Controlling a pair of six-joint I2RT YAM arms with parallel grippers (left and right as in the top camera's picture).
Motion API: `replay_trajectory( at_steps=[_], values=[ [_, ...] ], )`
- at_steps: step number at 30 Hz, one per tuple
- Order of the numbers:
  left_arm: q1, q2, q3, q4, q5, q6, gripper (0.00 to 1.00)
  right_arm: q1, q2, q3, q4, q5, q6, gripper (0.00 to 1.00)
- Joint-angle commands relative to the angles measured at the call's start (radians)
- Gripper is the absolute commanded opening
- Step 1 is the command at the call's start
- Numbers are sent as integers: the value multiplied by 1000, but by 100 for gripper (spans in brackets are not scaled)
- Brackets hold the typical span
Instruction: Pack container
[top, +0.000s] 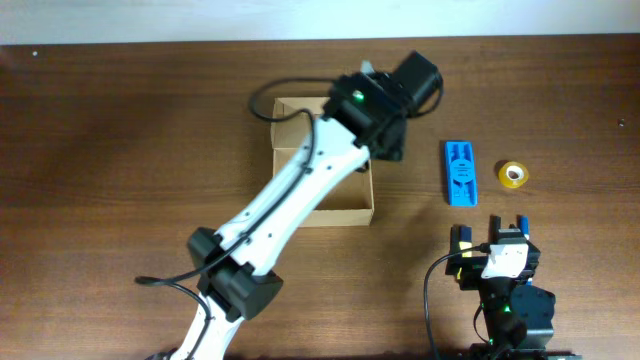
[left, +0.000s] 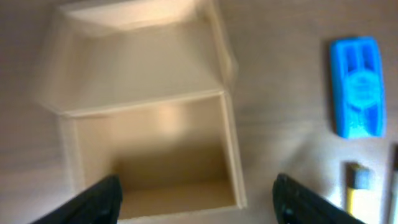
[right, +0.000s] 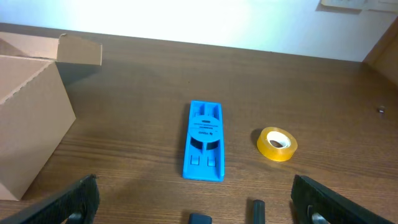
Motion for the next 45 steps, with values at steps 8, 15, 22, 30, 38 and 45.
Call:
replay_trajectory(
  at_steps=[8,15,22,30,38,45],
  values=[
    [338,-32,171,-103,-149,205,83,-8,-10,-7,0,-6,7,99],
    [670,-25,167,-102,-84,278,87,-8,-10,-7,0,-6,7,99],
    [915,-6,124,-102,-39,277,100,-8,-10,-7,8,13,6,99],
    [1033,-6,114,-102,-40,278,100,-8,20,103,-30,-84,233,99],
    [1054,-6,114,-102,-40,278,100,-8,531,587,-349,-61,232,99],
    [1054,-6,114,-102,-40,278,100,-8,1077,1170,-666,-54,201,99]
  ],
)
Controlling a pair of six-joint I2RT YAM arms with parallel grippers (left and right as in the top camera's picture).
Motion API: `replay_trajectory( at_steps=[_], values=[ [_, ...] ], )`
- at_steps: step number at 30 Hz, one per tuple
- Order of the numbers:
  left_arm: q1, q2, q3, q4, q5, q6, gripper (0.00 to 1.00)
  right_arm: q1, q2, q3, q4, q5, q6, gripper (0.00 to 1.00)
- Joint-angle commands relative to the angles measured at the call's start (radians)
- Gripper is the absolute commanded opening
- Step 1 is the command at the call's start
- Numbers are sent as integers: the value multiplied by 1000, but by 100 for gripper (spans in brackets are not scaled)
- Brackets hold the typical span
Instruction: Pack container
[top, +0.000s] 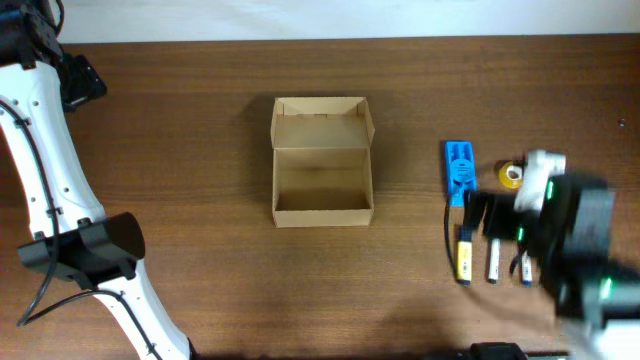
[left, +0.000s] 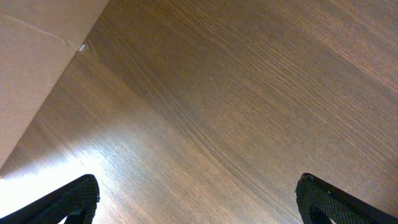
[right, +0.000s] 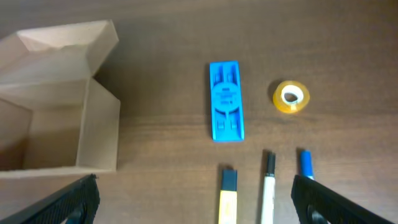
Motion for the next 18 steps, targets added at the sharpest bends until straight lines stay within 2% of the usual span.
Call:
replay_trajectory(
  at_steps=[1,4,7,10,14,18],
  values=[
    [3,-3,-6,-2,3,14,100,-8,215,249,-85,5,-29,99],
    [3,-3,-6,-2,3,14,100,-8,392,429,-142,-15,-32,99],
    [3,-3,-6,-2,3,14,100,-8,517,519,-149,-25,-41,99],
    [3,-3,-6,-2,3,14,100,-11,622,545,-144,-25,-47,99],
    [3,-3,-6,-2,3,14,100,-14,749,545,-199,-21,-47,91],
    [3,-3,-6,-2,3,14,100,-16,880,545,-241,8,-43,90]
  ],
)
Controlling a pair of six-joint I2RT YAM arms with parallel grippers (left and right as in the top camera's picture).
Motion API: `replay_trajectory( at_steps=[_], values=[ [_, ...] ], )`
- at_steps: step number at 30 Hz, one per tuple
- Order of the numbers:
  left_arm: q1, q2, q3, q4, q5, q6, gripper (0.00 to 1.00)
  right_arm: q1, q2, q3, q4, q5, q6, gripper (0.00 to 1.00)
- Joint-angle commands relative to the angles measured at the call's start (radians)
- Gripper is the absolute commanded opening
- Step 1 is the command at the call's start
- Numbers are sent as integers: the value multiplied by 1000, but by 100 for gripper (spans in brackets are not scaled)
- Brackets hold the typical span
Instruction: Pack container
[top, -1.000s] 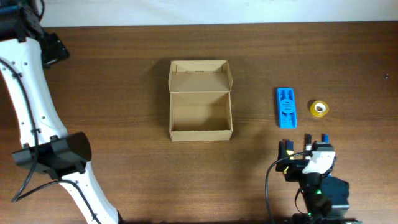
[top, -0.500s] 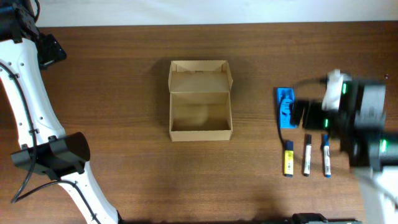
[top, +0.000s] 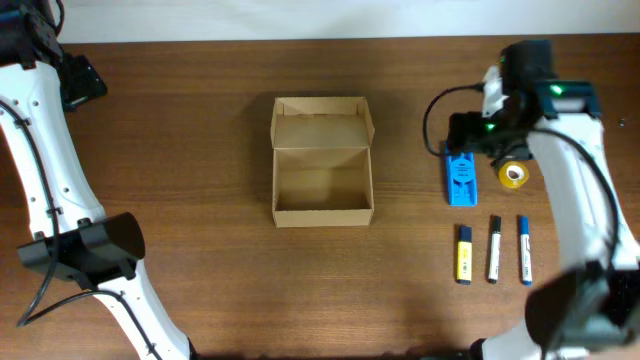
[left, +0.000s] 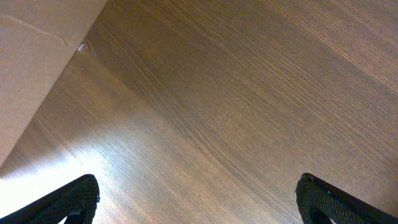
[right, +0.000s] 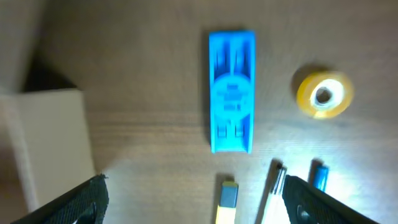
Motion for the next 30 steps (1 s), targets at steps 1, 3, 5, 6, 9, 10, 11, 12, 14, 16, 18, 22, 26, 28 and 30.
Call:
replay_trajectory(
  at_steps=[1,3,5,6,9,10,11,12,14,16,18,22,26,28,30],
  values=[
    [3,-3,-6,-1,1,14,100,-13,96,15,-17,18,-3,90],
    [3,-3,-6,-1,1,14,100,-17,148,15,-18,17,-3,90],
    [3,-3,-6,-1,1,14,100,-17,183,15,-19,19,-4,90],
    [3,-3,-6,-1,1,14,100,-17,198,15,-19,26,-3,91],
    [3,-3,-6,-1,1,14,100,-17,241,14,-4,74,-4,99],
    [3,-3,-6,-1,0,14,100,-17,251,14,1,85,-4,99],
    [3,-3,-6,-1,1,14,100,-17,260,14,7,97,-4,99],
    [3,-3,-6,-1,1,14,100,-19,270,14,18,102,-4,100],
    [3,-3,-6,-1,1,14,100,-26,283,14,34,114,-5,99],
    [3,-3,-6,-1,1,14,100,-39,293,14,53,115,-11,99],
    [3,-3,-6,-1,1,14,100,-53,307,14,60,110,-11,99],
    [3,-3,-6,-1,1,14,100,-77,339,13,59,100,-16,99],
    [3,-3,-6,-1,1,14,100,-81,374,12,53,85,-34,99],
    [3,-3,-6,-1,1,14,100,-80,394,12,49,82,-34,99],
    [3,-3,-6,-1,1,14,100,-79,408,11,47,81,-35,99]
  ],
)
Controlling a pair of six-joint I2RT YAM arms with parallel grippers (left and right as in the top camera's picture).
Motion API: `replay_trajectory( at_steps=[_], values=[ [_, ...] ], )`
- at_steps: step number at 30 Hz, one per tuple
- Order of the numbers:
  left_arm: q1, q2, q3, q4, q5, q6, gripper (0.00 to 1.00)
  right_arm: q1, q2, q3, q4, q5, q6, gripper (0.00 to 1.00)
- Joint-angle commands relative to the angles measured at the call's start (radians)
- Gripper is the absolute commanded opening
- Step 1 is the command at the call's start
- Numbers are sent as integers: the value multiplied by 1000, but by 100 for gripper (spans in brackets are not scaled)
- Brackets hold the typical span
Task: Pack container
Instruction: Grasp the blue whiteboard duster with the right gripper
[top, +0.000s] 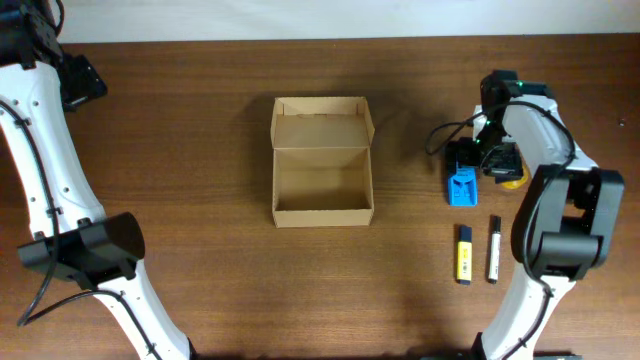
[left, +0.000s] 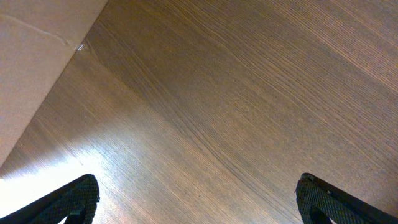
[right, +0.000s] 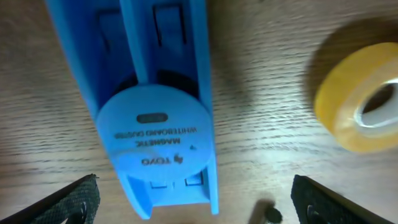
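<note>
An open cardboard box (top: 322, 165) stands mid-table with nothing inside. To its right lie a blue whiteboard eraser (right: 155, 106), a yellow tape roll (right: 360, 102), a yellow marker (top: 464, 253) and a white marker (top: 493, 248). My right gripper (right: 196, 208) hangs open low over the eraser, its fingertips wide apart either side of the eraser's near end, and holds nothing. Open as well, my left gripper (left: 198, 202) is over bare wood at the far back-left corner.
The right arm (top: 525, 130) covers part of the eraser and tape from above, and its lower link (top: 565, 225) hides the table right of the markers. The left arm (top: 50, 170) runs down the table's left side.
My right gripper has dropped close to the blue eraser, which now fills its wrist view. The left arm and the box have not moved.
First my left arm reached over the box while the right arm sat folded at the front edge. Then the left arm was at the far back-left corner and the right gripper above the markers. Then it was high over the eraser and tape, now low over the eraser.
</note>
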Motion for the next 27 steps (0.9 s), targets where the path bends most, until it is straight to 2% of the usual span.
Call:
replay_trajectory(
  at_steps=[1,4,6,8,13,15,18,20,21,22,27],
  values=[
    [3,-3,-6,-1,1,14,100,2,30,11,-3,-3,-11,99],
    [3,-3,-6,-1,1,14,100,0,38,10,1,-2,-14,100],
    [3,-3,-6,-1,0,14,100,0,39,10,9,-3,-14,98],
    [3,-3,-6,-1,1,14,100,0,46,10,18,-3,-14,91],
    [3,-3,-6,-1,1,14,100,1,84,9,19,-8,-13,90],
    [3,-3,-6,-1,0,14,100,1,101,9,20,-26,-14,86],
    [3,-3,-6,-1,1,14,100,1,116,9,23,-44,-14,70],
    [3,-3,-6,-1,1,14,100,1,118,9,23,-49,-14,41],
    [3,-3,-6,-1,1,14,100,1,118,9,23,-48,-13,17],
    [3,-3,-6,-1,1,14,100,1,118,10,23,-48,-8,4],
    [3,-3,-6,-1,0,14,100,1,107,18,-1,-70,2,4]
  ],
)
